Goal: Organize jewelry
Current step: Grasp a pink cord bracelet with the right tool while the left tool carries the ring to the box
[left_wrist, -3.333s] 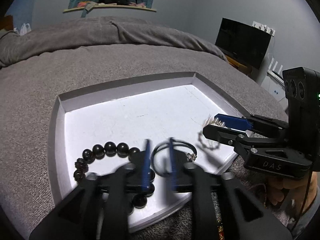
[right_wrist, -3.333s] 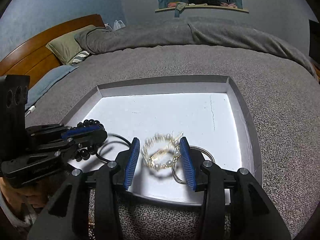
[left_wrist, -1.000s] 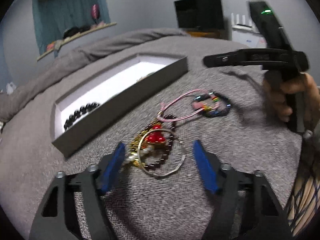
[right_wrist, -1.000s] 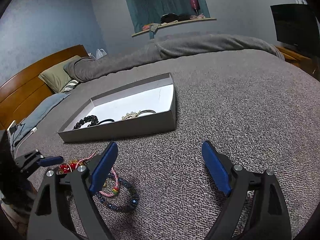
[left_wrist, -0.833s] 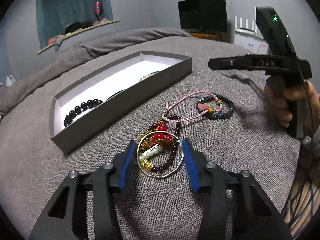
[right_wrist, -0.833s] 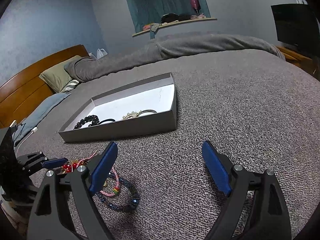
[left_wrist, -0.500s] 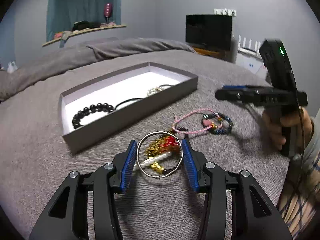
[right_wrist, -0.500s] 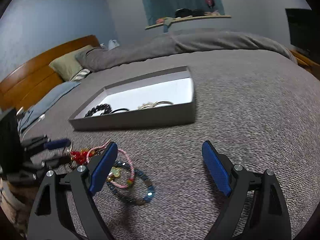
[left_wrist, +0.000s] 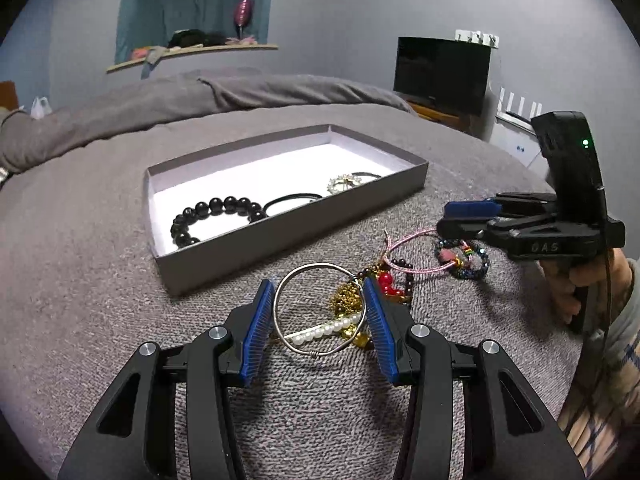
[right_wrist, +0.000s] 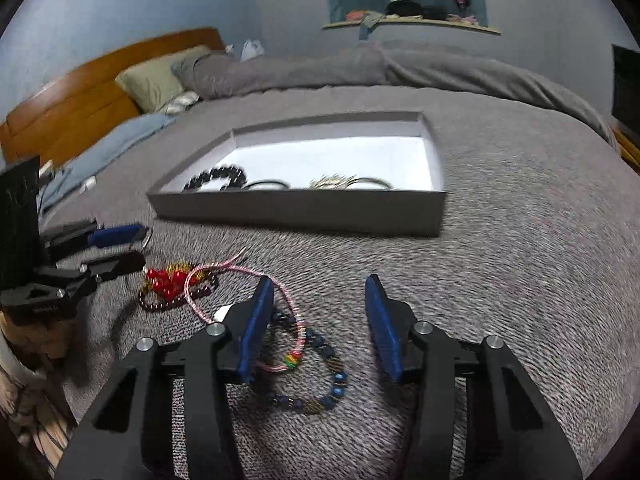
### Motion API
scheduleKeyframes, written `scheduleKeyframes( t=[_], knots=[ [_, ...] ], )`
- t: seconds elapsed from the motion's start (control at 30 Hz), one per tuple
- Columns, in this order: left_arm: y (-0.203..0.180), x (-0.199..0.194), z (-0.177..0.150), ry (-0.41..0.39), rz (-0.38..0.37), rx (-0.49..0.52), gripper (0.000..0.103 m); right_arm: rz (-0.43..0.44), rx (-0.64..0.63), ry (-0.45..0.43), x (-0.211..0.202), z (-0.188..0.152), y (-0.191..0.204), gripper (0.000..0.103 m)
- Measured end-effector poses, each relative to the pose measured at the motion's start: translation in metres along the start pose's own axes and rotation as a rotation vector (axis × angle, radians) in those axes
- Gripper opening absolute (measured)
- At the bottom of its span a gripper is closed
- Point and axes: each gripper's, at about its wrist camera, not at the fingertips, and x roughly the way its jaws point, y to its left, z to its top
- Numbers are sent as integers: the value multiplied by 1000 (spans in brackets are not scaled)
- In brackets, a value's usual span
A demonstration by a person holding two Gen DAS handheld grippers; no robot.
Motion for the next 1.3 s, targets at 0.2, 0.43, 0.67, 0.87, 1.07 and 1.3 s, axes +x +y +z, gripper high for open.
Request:
scheduleKeyframes(
  t=[0.2,0.43,0.67,0.87,1.07,1.3],
  knots=[
    [1,2,0,6,-3,-6,48,-4,-54,47,15,3,11,3],
    [4,-1,1,-7,-9,-15,48,46,-3,-100,-13,8,3,3],
    [9,-4,8,-35,-4,-27,47,48,26,-205,-28,19,-2,3],
    [15,-3,18,-49,-2,-37,47,22,31,-295,-41,25,-5,3],
    [24,2,39,-73,12,-53,47,24,45,-327,-42,35,-10,3],
    [39,19,63,-76,30,-60,47,47,73,-354,-38,51,-17,3]
  ],
)
